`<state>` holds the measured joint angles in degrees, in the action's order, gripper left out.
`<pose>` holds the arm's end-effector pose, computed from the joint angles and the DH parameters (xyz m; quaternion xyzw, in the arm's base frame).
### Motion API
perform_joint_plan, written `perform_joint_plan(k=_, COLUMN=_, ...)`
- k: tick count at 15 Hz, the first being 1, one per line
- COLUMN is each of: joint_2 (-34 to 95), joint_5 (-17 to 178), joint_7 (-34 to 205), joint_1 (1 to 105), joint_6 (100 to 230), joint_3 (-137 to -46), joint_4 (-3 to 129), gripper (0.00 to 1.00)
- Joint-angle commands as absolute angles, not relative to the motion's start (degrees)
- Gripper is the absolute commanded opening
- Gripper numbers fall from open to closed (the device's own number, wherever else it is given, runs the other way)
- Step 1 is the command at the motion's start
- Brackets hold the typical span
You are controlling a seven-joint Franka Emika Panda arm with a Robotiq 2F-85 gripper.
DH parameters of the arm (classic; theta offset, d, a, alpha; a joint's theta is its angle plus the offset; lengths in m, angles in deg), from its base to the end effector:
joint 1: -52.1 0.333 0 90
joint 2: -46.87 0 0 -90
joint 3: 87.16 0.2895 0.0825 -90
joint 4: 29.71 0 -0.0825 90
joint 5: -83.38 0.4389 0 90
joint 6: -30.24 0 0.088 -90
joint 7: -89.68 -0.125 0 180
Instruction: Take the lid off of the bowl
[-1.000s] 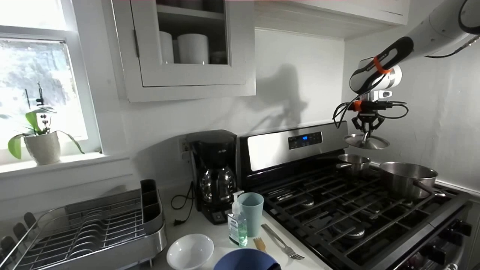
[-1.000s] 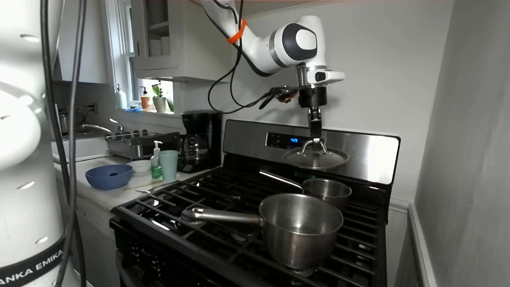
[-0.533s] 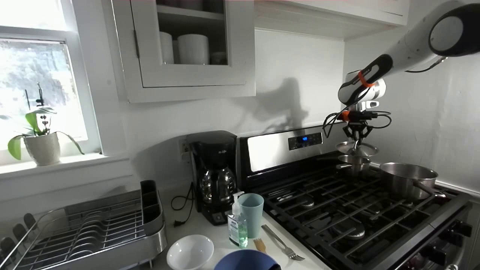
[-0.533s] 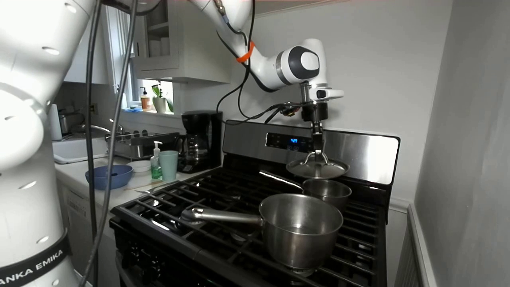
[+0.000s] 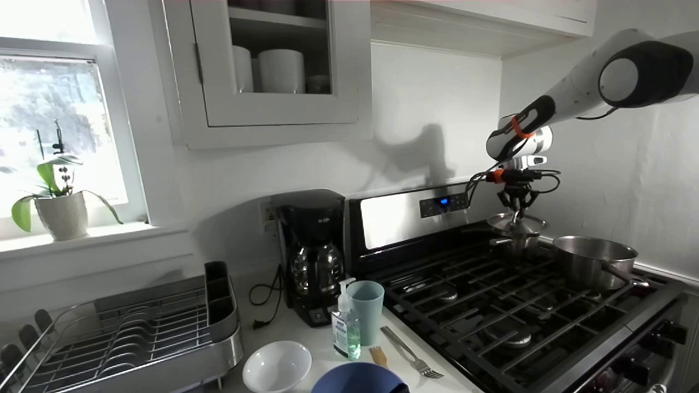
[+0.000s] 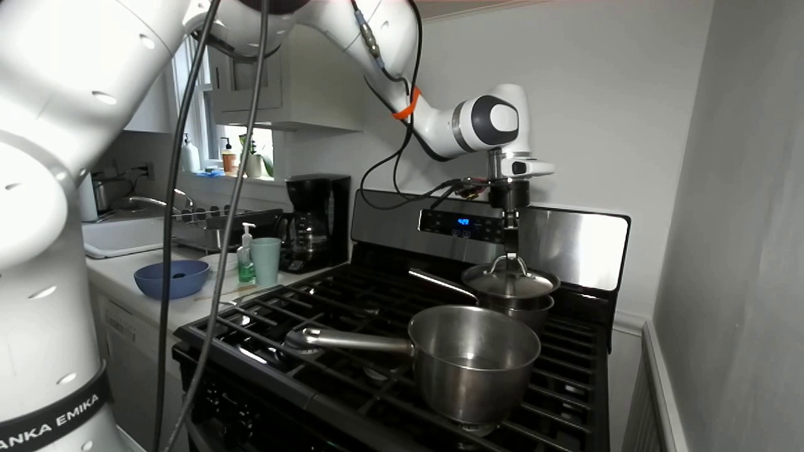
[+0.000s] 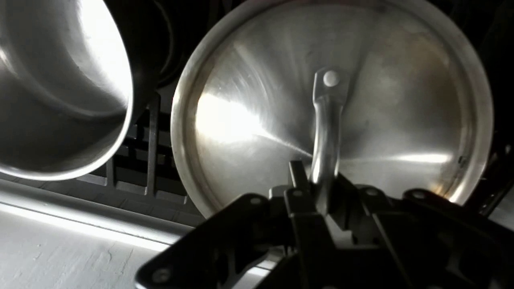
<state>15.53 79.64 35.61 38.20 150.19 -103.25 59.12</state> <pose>0.6409 -0.3511 0.2769 0.7627 -0.6389 0.0284 0.0966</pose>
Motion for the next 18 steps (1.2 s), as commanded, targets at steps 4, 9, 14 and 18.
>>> perform_joint_plan(k=4, joint_2=10.79, joint_5=83.27, joint_7=35.23, joint_1=36.46, joint_6=144.93, joint_3=-103.9, joint_4=51.72, gripper=0.04)
perform_joint_plan(k=9, joint_2=9.32, joint_5=86.32, joint_7=35.6, joint_1=35.29, joint_6=143.93, joint_3=-103.27, joint_4=49.97, gripper=0.04)
perform_joint_plan(k=14, joint_2=8.2, joint_5=87.82, joint_7=35.55, joint_1=34.94, joint_6=144.65, joint_3=-103.43, joint_4=49.48, gripper=0.04)
perform_joint_plan(k=18, joint_2=7.76, joint_5=88.17, joint_7=35.52, joint_1=34.72, joint_6=144.95, joint_3=-103.54, joint_4=49.49, gripper=0.04)
